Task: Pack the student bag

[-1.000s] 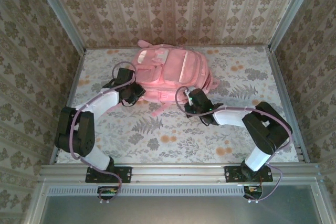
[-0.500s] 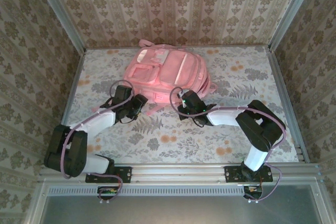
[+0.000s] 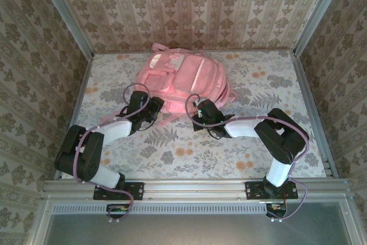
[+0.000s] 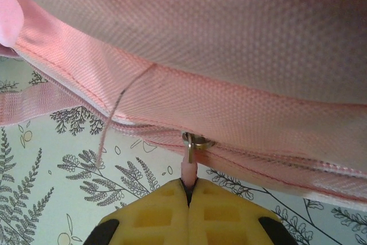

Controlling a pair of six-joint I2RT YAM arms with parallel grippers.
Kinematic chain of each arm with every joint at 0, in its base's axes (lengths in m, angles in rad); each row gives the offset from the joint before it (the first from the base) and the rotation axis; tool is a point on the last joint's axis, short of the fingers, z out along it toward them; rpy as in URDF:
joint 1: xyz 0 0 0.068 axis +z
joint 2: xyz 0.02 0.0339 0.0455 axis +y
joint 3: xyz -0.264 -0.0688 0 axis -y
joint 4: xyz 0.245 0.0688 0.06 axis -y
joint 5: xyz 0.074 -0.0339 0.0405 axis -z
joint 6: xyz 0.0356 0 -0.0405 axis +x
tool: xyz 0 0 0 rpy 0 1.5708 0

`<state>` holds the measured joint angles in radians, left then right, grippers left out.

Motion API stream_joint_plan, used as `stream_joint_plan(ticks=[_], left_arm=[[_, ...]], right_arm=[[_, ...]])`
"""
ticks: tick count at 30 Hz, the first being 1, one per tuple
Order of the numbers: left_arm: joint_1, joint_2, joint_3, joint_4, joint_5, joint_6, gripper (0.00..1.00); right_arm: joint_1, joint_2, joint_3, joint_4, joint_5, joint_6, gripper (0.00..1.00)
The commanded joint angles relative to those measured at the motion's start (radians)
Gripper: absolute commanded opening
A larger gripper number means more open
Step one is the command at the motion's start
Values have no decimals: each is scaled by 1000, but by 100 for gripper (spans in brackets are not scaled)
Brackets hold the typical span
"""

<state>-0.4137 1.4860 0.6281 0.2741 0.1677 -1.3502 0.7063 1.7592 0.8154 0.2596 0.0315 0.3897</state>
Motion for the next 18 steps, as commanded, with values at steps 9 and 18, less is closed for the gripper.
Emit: stream_joint_plan(ticks=[9, 18], left_arm=[[34, 35, -38, 23, -34, 10, 0], [60, -56, -4, -202, -111, 92, 0]], right_arm=[[12, 12, 11, -82, 35, -5, 0], [-26, -10, 8, -196, 74, -34, 0]])
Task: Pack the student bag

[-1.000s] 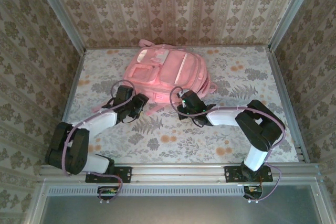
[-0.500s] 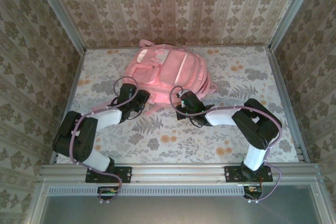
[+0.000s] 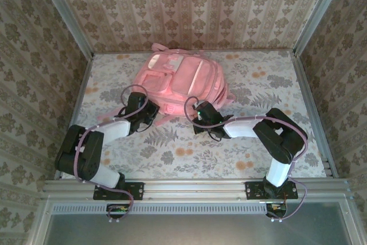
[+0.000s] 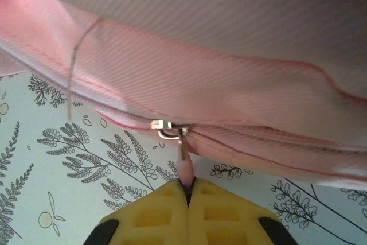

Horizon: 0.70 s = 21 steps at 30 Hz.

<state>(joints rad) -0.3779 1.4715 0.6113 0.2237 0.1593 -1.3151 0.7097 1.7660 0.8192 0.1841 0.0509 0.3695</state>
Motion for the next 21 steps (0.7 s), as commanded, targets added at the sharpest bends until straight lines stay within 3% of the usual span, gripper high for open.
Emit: stream_joint_plan(ticks=[1, 21], left_arm=[[24, -47, 17, -168, -110, 62, 0], [31, -75, 78, -331, -165, 135, 0]], right_arm=[[-36, -21, 5, -127, 55, -17, 0], [-134, -99, 7, -239, 42, -64, 0]])
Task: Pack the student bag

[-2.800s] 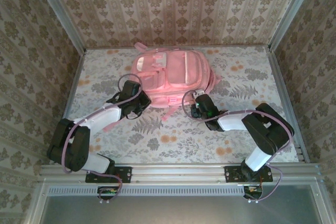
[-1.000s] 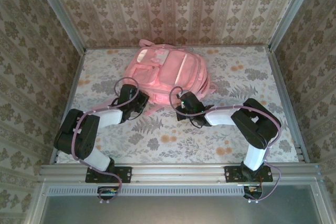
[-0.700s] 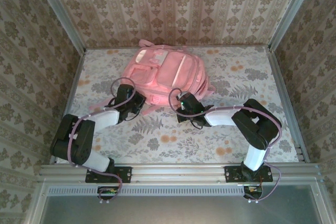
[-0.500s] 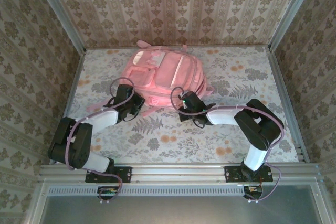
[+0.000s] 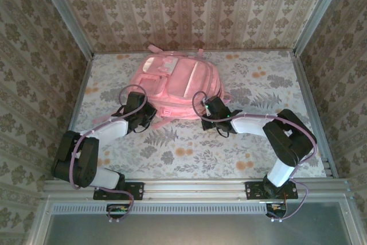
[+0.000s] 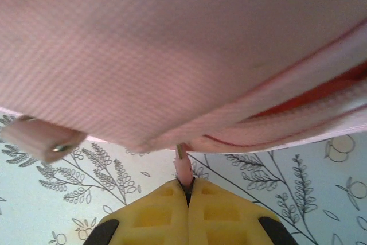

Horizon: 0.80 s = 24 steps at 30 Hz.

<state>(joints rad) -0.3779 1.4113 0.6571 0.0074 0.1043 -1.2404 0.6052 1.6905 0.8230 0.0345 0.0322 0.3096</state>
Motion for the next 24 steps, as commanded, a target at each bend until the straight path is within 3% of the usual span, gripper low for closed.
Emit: stream_joint_plan(ticks=[1, 8, 14, 16, 19, 21, 24], left_arm=[[31, -1, 47, -123, -100, 77, 0], [26, 257, 357, -349, 103, 258, 0], [85, 293, 465, -439, 59, 286, 8], [102, 304, 529, -489, 33, 319, 15], [127, 302, 555, -531, 56, 330, 35], [128, 263, 497, -507, 86, 302, 47], [128, 171, 323, -400, 167, 202, 53]], right_arm=[[-29, -26, 2, -89, 52, -5, 0], [46, -19, 25, -117, -39, -60, 0], [89, -2, 49, -99, -68, -18, 0], [107, 17, 79, -99, -71, -2, 0], [129, 51, 123, -87, -84, 47, 0], [142, 69, 141, -62, -95, 97, 0], [159, 80, 153, -25, -101, 158, 0]])
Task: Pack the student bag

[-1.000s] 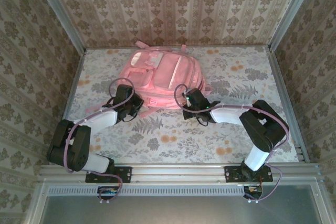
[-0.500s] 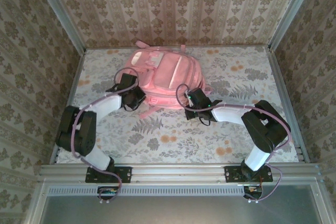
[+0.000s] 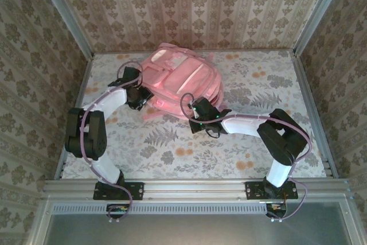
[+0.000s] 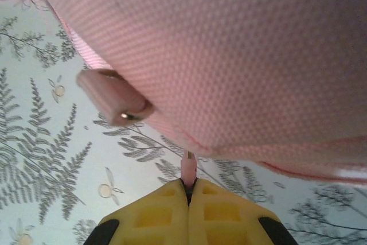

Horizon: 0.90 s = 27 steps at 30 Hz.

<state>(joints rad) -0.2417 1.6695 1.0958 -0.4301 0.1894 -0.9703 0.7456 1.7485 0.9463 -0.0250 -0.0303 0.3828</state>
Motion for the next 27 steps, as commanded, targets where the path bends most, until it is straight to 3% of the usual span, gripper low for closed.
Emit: stream_joint_plan(ticks=[1, 6, 12, 23, 27], left_arm=[[-8, -119, -179, 85, 100, -105, 53], [-26, -296, -481, 434, 106, -283, 59], [-72, -328, -614, 746, 54, -316, 63], [-147, -83, -649, 1175, 58, -412, 61], [-166, 18, -640, 1293, 63, -441, 54]], right_arm=[[22, 23, 30, 46, -38, 98, 0], [40, 36, 34, 82, -49, 136, 0], [44, 46, 37, 92, -60, 149, 0], [44, 63, 41, 106, -58, 166, 0], [43, 69, 42, 110, -56, 169, 0]])
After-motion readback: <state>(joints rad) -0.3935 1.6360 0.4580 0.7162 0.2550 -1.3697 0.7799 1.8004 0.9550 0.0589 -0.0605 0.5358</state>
